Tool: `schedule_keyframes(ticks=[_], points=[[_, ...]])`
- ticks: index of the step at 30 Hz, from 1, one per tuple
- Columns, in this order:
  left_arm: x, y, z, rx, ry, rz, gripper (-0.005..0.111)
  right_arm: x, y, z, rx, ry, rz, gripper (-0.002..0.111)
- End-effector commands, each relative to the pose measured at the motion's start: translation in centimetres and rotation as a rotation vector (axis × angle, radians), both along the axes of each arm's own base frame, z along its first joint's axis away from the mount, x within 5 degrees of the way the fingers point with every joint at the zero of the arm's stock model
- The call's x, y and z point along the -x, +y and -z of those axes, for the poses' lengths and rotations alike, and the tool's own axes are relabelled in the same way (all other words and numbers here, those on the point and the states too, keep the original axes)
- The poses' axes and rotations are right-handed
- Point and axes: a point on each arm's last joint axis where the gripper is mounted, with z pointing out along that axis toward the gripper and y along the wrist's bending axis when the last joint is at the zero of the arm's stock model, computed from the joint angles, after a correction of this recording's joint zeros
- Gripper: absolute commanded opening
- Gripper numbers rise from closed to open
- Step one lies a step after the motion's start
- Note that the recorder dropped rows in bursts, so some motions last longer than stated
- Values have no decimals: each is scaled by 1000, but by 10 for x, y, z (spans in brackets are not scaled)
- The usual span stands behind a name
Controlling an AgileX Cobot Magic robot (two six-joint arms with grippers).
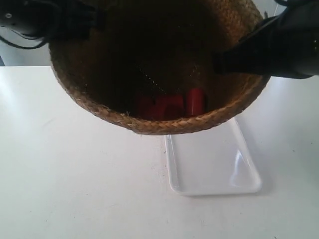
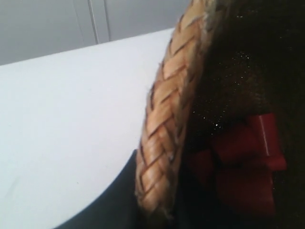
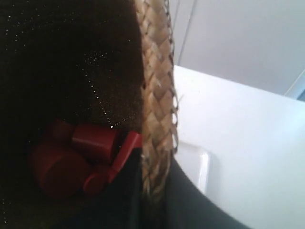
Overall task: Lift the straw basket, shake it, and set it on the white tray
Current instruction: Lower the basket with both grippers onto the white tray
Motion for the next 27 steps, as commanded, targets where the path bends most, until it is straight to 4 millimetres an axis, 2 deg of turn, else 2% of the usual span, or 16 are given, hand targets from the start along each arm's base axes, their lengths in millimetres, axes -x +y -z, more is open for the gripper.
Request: schedule_keyframes(ticks=[1,7,11,18,27], points=[[-14,-14,11,-62,127,67,0,-12,-8,2,57,80,-30,0],[-16,-23,14,-46,200,113,0,-25,-21,-10,-11,224,-30,0],[-14,-26,13,-86,246,135,0,-35,-35,-20,43,358,1,0],[-15,-36,10,-36,214,152,0,-54,-44,-22,59,481,-27,0],[-39,-55,41,-19,296,130,0,-74,-65,-10,96,583,10,0]])
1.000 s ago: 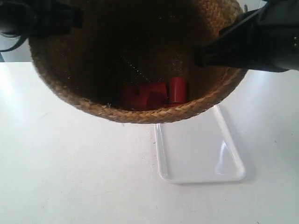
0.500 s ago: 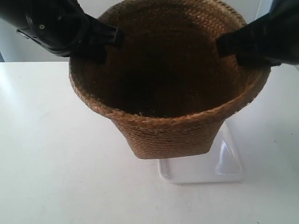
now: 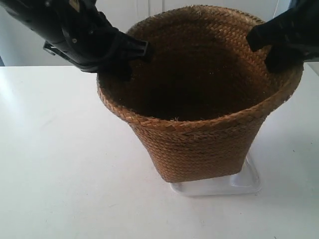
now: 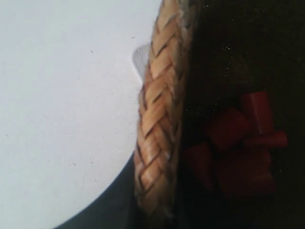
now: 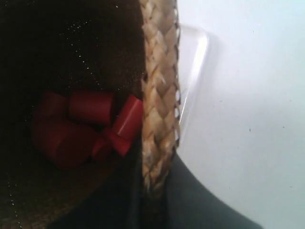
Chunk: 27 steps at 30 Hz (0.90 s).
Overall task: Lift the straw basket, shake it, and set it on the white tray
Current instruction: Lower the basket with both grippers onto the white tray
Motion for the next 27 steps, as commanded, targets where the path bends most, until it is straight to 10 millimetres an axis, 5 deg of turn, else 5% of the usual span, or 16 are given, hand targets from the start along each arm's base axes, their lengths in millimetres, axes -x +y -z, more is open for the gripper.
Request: schedule_keyframes(ticks=[1,9,27], points=[[-8,-8,8,-11,-12,17,0,-7,-16,3,65,23,4,0],[-24,-20,6,2,-18,15,0,-19,-28,11,80,32,27,0],[-47,-37,38,-44,31,21,0,-45,-27,42,95,140,11,0]])
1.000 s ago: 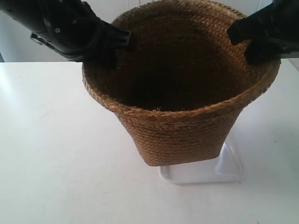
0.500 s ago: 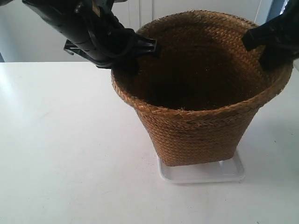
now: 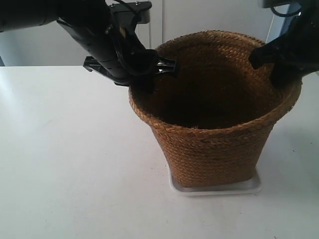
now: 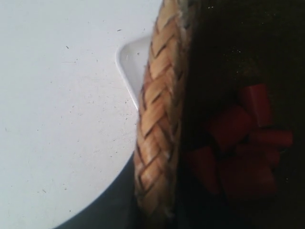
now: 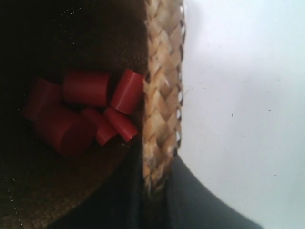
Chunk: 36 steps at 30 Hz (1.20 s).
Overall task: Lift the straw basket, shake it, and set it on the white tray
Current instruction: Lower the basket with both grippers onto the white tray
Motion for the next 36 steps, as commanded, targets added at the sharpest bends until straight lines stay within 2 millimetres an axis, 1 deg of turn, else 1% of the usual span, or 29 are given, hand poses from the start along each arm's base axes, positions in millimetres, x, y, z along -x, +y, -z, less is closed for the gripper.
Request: schedule_keyframes(ticks=[1,9,11,12,15,17,19,22,24,27,30,33,36], points=[[0,0,-5,-40,-44,29,0,-5,-5,5,35,10,-21,0],[-1,1,-5,-71,-75,62,1,-7,-4,6,35,7,-21,0],[-1,1,-5,-74,-71,62,5,-6,-4,6,35,8,-21,0],[-1,1,-5,-73,-68,62,9,-6,-4,6,35,8,-21,1],[0,1,-5,-67,-62,61,24,-6,-4,6,35,8,-21,9],[0,0,-5,-63,-59,61,35,-6,-4,6,34,8,-19,19],[0,0,-5,-60,-57,60,44,-6,-4,6,28,9,-17,31],[0,0,-4,-61,-53,59,52,-7,-4,6,27,7,-17,50],[1,0,-4,-63,-47,59,56,-7,-4,6,27,7,-17,57],[1,1,-4,-67,-37,57,62,-6,-5,6,33,9,-17,62],[3,2,-5,-72,-29,57,68,-6,-5,5,32,13,-15,62],[6,4,-11,-65,-40,56,69,-2,-5,-1,30,-20,-15,62],[11,8,-21,-52,-60,55,69,2,-5,-13,25,-107,-13,62]])
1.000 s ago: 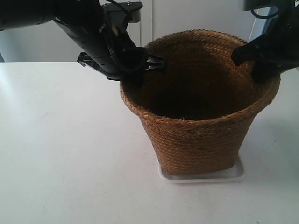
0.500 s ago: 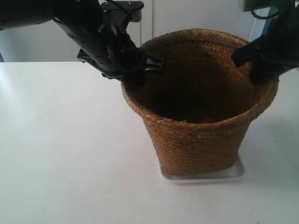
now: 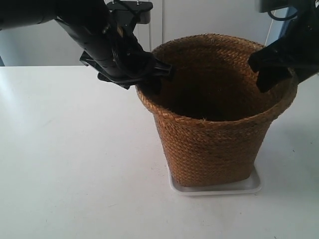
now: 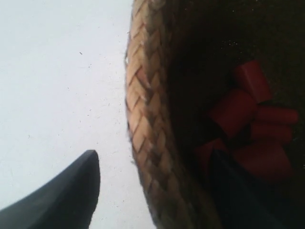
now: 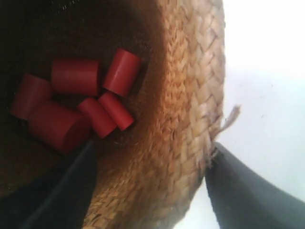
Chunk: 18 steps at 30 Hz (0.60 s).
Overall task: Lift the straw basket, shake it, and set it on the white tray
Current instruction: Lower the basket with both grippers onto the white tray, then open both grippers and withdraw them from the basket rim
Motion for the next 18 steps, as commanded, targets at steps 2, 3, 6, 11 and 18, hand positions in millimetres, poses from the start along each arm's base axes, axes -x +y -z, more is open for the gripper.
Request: schedule_keyframes(ticks=[2,3,6,11,18], points=[[13,6,-24,28,-42,10,69,11,-5,-25,0,-148,4,62],[15,7,-28,33,-50,10,69,14,-5,-28,-1,-159,4,62],[23,12,-41,48,-79,15,69,23,-5,-37,-3,-189,4,61],[43,26,-55,1,-29,27,64,42,-5,-50,-25,-224,2,56],[97,32,-98,-18,-166,231,18,81,-3,-32,-124,-499,20,15]])
